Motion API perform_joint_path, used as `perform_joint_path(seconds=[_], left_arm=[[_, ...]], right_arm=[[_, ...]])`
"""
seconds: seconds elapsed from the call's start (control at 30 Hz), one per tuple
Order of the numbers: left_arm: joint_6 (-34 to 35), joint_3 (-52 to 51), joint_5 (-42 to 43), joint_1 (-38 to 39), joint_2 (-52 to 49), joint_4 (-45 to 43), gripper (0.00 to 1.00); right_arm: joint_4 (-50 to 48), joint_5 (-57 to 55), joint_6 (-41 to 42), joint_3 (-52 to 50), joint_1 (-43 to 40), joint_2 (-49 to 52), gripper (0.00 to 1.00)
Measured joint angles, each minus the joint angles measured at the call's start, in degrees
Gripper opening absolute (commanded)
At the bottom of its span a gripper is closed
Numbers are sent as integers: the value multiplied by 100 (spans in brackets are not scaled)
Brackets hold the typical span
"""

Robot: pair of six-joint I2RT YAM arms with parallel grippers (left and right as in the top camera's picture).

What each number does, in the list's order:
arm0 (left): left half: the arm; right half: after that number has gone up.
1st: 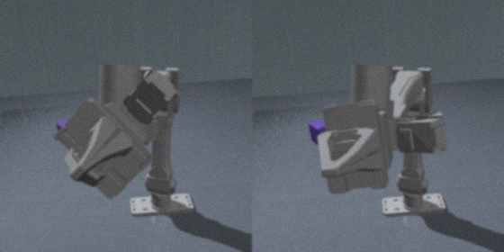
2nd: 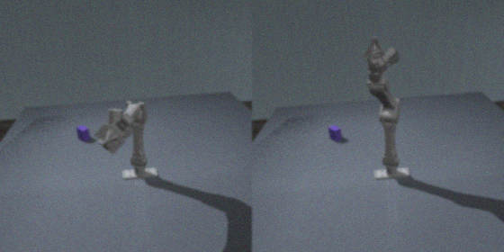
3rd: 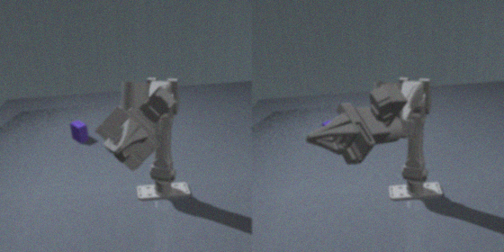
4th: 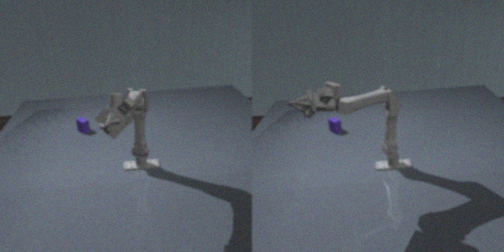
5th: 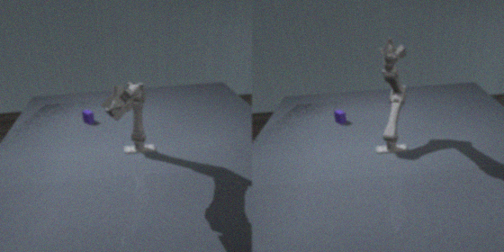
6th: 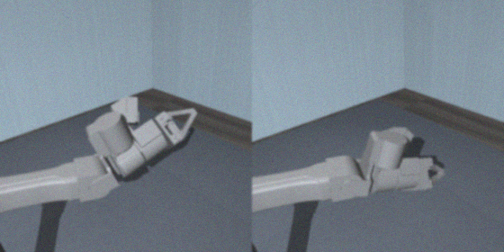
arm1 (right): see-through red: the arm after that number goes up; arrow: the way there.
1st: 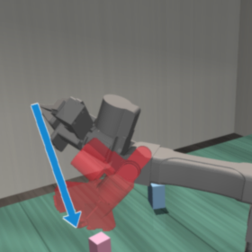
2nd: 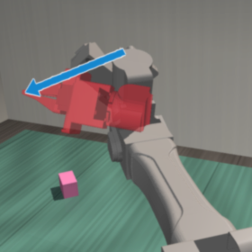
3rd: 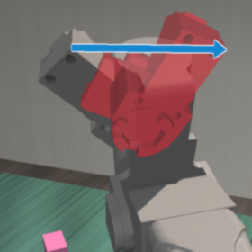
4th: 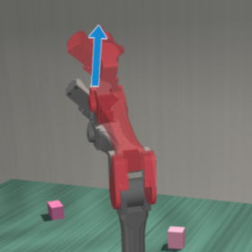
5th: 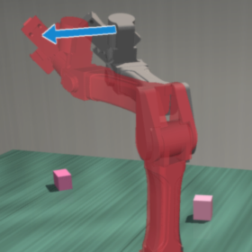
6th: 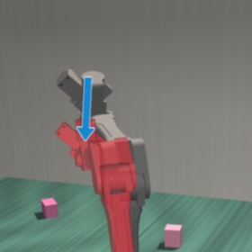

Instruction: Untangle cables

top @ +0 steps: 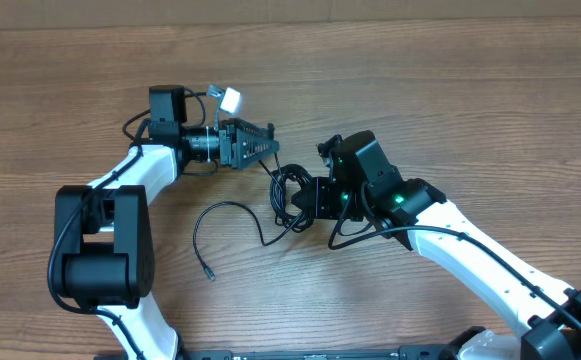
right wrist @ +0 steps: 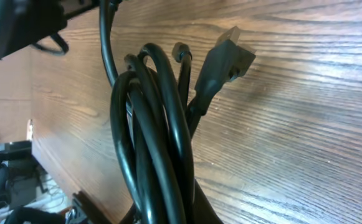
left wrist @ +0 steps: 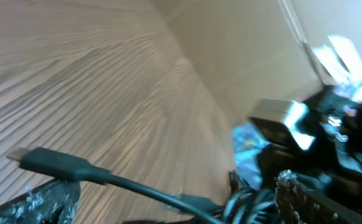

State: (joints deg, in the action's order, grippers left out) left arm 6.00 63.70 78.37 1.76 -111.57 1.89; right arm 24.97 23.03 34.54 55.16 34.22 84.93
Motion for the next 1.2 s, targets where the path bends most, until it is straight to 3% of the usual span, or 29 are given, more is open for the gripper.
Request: perform_joint_path(seconds=[0.2, 0.37, 0.8, 1.2], left_arm=[[562, -2, -1215, 0, 0, 476, 100], [955, -2, -1543, 0, 0, 476, 100], [2387, -2, -1615, 186, 0, 415, 100], [2566, -2, -1010, 267, 0, 114, 94]], right_arm=[[0, -1032, 286, 0, 0, 2, 4], [-138, -1690, 411, 0, 0, 0, 4], [-402, -1840, 450, 0, 343, 2, 4], [-391, -1856, 466, 0, 457, 57, 4]])
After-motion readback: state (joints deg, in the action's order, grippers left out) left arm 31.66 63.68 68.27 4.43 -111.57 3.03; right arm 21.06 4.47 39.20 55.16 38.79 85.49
